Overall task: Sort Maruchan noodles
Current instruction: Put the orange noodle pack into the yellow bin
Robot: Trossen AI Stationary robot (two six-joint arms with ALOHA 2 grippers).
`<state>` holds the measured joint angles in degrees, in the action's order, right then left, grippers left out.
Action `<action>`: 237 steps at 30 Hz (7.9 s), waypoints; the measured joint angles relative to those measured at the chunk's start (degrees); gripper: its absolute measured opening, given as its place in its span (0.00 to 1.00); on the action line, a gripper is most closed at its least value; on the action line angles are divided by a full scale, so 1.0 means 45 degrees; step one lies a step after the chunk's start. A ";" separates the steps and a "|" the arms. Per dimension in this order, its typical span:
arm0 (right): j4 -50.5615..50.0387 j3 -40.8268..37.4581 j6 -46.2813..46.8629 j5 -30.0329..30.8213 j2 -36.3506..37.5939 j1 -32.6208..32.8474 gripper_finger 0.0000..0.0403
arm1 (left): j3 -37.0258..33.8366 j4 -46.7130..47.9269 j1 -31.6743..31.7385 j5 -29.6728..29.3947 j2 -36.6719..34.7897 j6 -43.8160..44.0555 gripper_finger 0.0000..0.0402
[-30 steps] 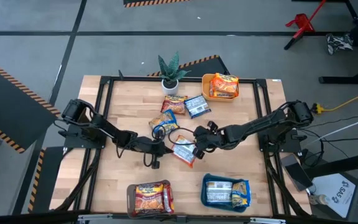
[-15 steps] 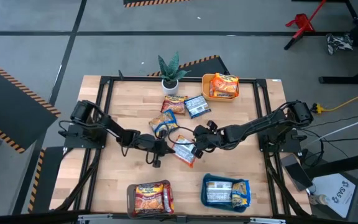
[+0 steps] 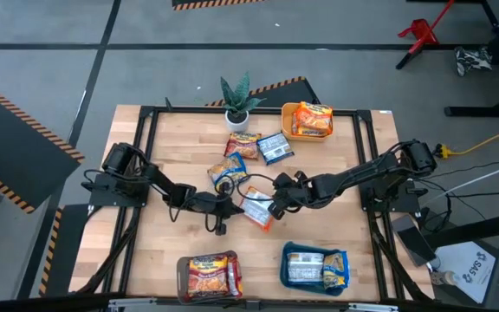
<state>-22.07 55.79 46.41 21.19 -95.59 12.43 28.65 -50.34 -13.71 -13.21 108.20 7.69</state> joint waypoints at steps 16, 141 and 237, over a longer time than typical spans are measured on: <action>0.2600 0.0005 0.1308 -0.0571 0.0044 -0.0034 0.50 | -0.0127 0.0470 -0.0161 -0.0389 0.0073 0.0221 0.00; -0.7537 0.8733 -0.9792 -0.2445 -0.1740 -0.2851 0.05 | -0.0132 0.7775 0.0378 0.0112 -0.9940 0.0606 0.00; -0.5001 0.6407 -0.0122 -0.2420 -0.1837 -1.1103 0.03 | -0.0117 0.8731 -0.0137 -0.0312 -1.0569 0.0509 0.00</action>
<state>-44.58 84.62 45.86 10.30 -103.86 -37.54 28.12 -11.05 -14.33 -14.61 60.64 9.98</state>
